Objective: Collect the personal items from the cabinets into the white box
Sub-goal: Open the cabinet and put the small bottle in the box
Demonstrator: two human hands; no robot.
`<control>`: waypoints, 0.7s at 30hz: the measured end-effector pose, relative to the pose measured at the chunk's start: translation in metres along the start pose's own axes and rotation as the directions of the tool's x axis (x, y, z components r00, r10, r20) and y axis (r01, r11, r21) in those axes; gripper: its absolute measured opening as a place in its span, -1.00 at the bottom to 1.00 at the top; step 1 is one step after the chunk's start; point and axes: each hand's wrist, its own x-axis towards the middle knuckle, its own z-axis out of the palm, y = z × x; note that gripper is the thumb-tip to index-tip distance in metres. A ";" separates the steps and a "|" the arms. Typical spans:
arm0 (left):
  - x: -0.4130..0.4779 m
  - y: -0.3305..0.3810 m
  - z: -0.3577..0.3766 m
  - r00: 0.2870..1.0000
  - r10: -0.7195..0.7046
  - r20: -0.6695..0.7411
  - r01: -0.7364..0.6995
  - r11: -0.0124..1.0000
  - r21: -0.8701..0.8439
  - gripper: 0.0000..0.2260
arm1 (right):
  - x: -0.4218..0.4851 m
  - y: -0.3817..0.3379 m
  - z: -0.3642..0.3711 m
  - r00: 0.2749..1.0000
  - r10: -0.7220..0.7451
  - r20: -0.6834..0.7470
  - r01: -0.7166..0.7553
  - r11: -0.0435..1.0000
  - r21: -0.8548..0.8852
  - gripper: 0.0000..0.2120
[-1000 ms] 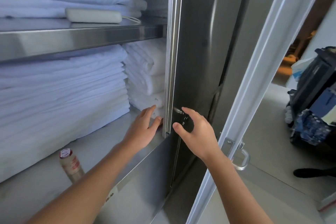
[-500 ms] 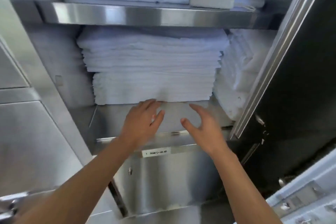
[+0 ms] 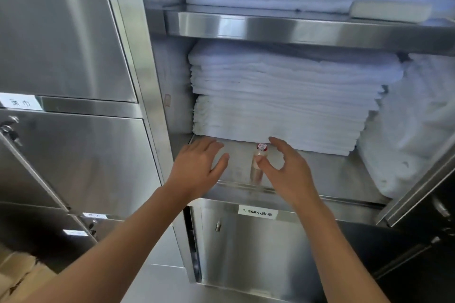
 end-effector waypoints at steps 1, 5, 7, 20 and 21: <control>0.003 -0.001 0.004 1.000 -0.004 0.011 0.004 1.000 0.002 -0.57 | 0.003 0.003 0.001 1.000 0.007 -0.001 -0.007 1.000 0.000 -0.43; 0.024 -0.007 0.026 0.997 0.003 0.078 -0.001 1.000 -0.024 -0.56 | 0.018 0.017 0.007 0.999 0.034 -0.034 -0.035 0.999 -0.028 -0.44; 0.038 -0.011 0.042 0.994 0.021 0.106 -0.015 0.998 -0.058 -0.54 | 0.027 0.029 0.010 0.996 0.071 -0.047 -0.073 0.997 -0.037 -0.44; 0.080 -0.040 0.124 0.964 0.085 0.251 -0.045 0.986 -0.160 -0.46 | 0.067 0.095 0.077 0.951 0.308 -0.023 -0.307 0.951 0.047 -0.54; 0.082 -0.042 0.127 0.963 0.091 0.253 -0.049 0.985 -0.168 -0.46 | 0.068 0.097 0.082 0.950 0.310 -0.027 -0.307 0.949 0.074 -0.57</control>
